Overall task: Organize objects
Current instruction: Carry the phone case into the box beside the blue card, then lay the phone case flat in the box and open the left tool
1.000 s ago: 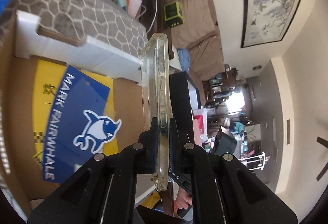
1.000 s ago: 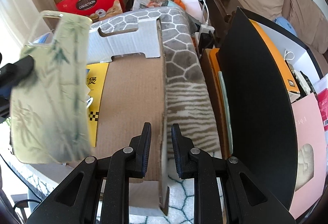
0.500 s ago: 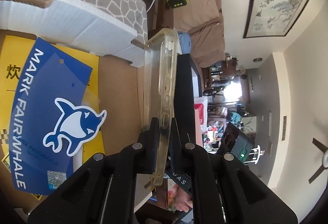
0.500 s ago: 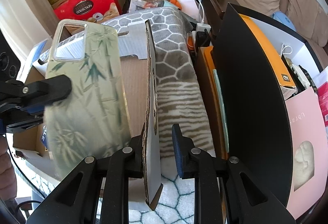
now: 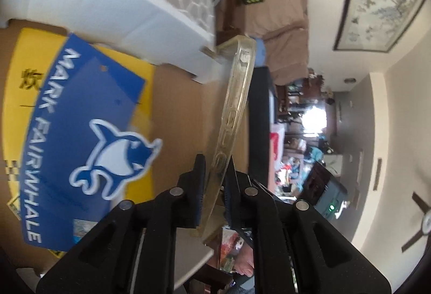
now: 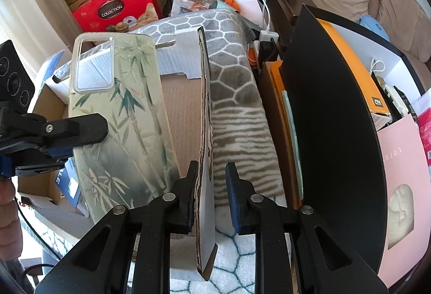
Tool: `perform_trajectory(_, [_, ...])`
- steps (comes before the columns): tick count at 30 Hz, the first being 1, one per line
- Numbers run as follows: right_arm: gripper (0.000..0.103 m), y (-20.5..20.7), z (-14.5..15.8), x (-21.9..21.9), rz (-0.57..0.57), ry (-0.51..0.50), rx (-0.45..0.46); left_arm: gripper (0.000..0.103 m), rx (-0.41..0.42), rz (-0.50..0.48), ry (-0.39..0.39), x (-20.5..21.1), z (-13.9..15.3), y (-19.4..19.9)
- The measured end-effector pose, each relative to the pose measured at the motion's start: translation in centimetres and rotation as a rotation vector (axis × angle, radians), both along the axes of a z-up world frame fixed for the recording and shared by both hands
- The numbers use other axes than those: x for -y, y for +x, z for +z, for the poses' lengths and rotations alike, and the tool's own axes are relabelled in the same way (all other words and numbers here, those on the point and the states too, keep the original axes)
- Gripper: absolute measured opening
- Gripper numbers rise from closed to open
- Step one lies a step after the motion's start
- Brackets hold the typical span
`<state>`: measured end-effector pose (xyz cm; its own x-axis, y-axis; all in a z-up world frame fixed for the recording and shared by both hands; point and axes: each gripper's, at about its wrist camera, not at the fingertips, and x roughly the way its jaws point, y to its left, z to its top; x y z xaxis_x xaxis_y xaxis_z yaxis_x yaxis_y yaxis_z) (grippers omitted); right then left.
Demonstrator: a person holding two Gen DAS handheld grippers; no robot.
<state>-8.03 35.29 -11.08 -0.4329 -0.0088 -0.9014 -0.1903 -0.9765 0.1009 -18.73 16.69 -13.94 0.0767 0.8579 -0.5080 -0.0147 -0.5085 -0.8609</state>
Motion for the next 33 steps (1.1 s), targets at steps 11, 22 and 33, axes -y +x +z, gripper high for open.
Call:
perform_trajectory(11, [0.02,0.0,-0.3,0.1,0.0,-0.004,0.005,0.056,-0.182,0.045,-0.18,2.8,3.4,1.0])
perform_trajectory(22, [0.02,0.0,-0.1,0.3,0.001,0.009,-0.001,0.056,-0.298,-0.014,-0.344,1.4,3.9,1.7])
perform_trajectory(33, [0.014,-0.1,0.1,1.0,0.014,0.03,-0.006,0.031,-0.311,-0.137,-0.359,-2.8,3.3,2.2])
